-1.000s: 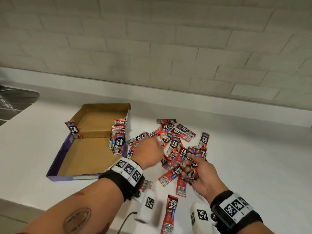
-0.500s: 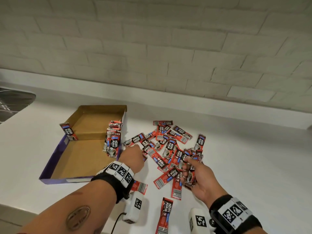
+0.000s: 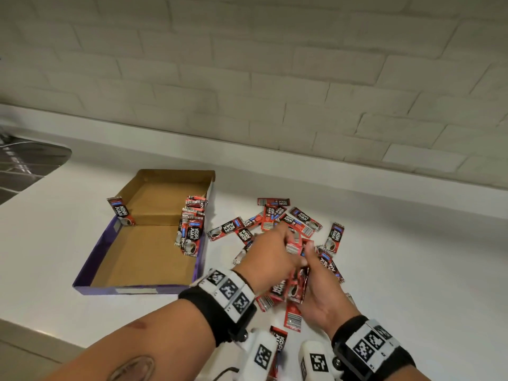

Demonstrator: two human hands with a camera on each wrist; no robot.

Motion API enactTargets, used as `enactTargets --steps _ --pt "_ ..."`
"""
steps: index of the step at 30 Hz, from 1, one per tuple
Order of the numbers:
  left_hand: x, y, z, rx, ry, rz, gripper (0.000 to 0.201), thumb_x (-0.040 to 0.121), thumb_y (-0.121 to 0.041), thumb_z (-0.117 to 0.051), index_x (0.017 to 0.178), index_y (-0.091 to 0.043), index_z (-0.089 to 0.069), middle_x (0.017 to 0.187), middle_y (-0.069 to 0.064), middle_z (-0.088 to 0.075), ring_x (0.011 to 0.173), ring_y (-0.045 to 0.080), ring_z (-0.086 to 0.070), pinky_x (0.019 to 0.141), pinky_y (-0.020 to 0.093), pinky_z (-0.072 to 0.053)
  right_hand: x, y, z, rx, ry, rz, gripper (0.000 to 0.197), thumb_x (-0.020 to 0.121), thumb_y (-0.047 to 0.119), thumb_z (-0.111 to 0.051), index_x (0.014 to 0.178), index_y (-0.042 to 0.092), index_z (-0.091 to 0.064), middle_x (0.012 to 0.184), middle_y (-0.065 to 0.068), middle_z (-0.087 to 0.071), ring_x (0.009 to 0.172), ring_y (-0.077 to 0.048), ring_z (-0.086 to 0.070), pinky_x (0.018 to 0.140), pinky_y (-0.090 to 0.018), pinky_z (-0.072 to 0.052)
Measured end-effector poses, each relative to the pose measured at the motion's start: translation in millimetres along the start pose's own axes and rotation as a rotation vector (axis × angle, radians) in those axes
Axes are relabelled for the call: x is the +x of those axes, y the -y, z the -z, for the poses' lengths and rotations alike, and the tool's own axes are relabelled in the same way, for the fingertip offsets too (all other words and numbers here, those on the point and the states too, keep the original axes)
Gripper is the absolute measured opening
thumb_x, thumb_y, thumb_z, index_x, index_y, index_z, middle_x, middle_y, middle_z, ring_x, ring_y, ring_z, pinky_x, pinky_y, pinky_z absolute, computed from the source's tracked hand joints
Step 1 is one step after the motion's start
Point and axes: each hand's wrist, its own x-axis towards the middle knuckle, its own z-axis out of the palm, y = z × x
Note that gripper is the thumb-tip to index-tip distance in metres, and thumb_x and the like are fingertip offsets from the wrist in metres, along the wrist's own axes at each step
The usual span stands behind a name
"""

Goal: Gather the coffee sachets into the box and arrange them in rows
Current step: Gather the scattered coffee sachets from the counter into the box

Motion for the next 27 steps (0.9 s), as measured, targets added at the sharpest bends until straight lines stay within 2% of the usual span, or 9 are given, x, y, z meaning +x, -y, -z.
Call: enactTargets --steps 2,5,8,10,12,14,17,21,27 --pt "-3 -1 -13 0.101 -0.014 -0.112 0.035 0.083 -0.029 -0.079 0.093 -0.022 -0.046 0.076 -0.005 -0.059 0.061 0.009 -0.054 0.051 0.02 -0.036 -6 0 -3 0.113 0.095 -0.024 0.057 0.099 0.054 -0.05 0.127 0.007 -0.066 0.128 -0.03 -0.066 0.118 -0.045 -0.066 0.103 -0.062 -0.047" --pt "-2 12 -23 0.491 -0.091 -0.386 0.032 0.086 -0.042 -0.066 0.099 -0.02 -0.047 0.088 -0.001 -0.06 0.081 0.02 -0.055 0.068 0.033 -0.042 -4 -1 5 0.131 0.073 -0.048 0.047 0.1 0.04 -0.056 0.124 0.002 -0.069 0.12 -0.029 -0.07 0.107 -0.043 -0.07 0.101 -0.06 -0.05" --pt "-4 20 -20 0.603 -0.047 -0.438 0.058 0.08 -0.07 -0.053 0.112 -0.022 -0.051 0.105 -0.004 -0.057 0.097 0.016 -0.05 0.084 0.036 -0.041 -2 1 16 0.09 0.02 -0.077 0.032 0.094 0.019 -0.063 0.118 -0.002 -0.067 0.097 -0.027 -0.071 0.088 -0.039 -0.068 0.098 -0.06 -0.05" --pt "-3 24 -11 0.402 0.07 -0.355 0.065 0.079 -0.073 -0.056 0.121 -0.025 -0.049 0.111 -0.007 -0.054 0.102 0.012 -0.049 0.087 0.031 -0.041 0 7 24 0.054 -0.039 -0.077 0.029 0.088 0.017 -0.066 0.11 -0.002 -0.065 0.083 -0.02 -0.067 0.061 -0.029 -0.065 0.062 -0.044 -0.061" --pt "1 32 3 0.308 0.113 -0.183 0.048 0.084 -0.061 -0.064 0.114 -0.026 -0.051 0.106 -0.009 -0.054 0.098 0.011 -0.053 0.081 0.03 -0.045 2 15 36 0.03 -0.093 -0.06 0.03 0.087 0.019 -0.066 0.109 0.0 -0.062 0.074 -0.013 -0.062 0.046 -0.017 -0.057 0.041 -0.029 -0.053" --pt "7 50 15 0.478 0.158 0.001 0.034 0.088 -0.045 -0.066 0.107 -0.02 -0.052 0.107 -0.002 -0.06 0.1 0.019 -0.059 0.082 0.034 -0.051 3 20 47 0.024 -0.132 -0.038 0.03 0.093 0.021 -0.063 0.114 0.001 -0.063 0.07 -0.009 -0.06 0.047 -0.014 -0.054 0.041 -0.028 -0.052" --pt "7 70 20 0.685 0.26 0.204 0.051 0.084 -0.033 -0.067 0.124 -0.012 -0.045 0.115 0.008 -0.064 0.105 0.029 -0.063 0.085 0.041 -0.055 6 25 59 -0.01 -0.145 -0.041 0.034 0.098 0.033 -0.061 0.112 0.003 -0.067 0.071 -0.006 -0.059 0.051 -0.015 -0.054 0.047 -0.031 -0.053" --pt "11 78 18 0.545 0.244 0.254 0.046 0.083 -0.02 -0.072 0.119 -0.013 -0.045 0.111 0.008 -0.065 0.097 0.026 -0.064 0.071 0.034 -0.05 10 29 60 -0.095 -0.159 -0.029 0.037 0.093 0.044 -0.065 0.102 0.008 -0.064 0.067 -0.006 -0.056 0.051 -0.018 -0.053 0.052 -0.033 -0.053" --pt "39 69 36 0.302 0.041 0.335 0.042 0.078 -0.018 -0.083 0.106 -0.015 -0.052 0.092 0.001 -0.065 0.086 0.022 -0.068 0.064 0.03 -0.051 5 31 54 -0.18 -0.078 -0.005 0.025 0.081 0.026 -0.076 0.092 0.008 -0.062 0.065 -0.004 -0.058 0.045 -0.013 -0.05 0.047 -0.03 -0.052"
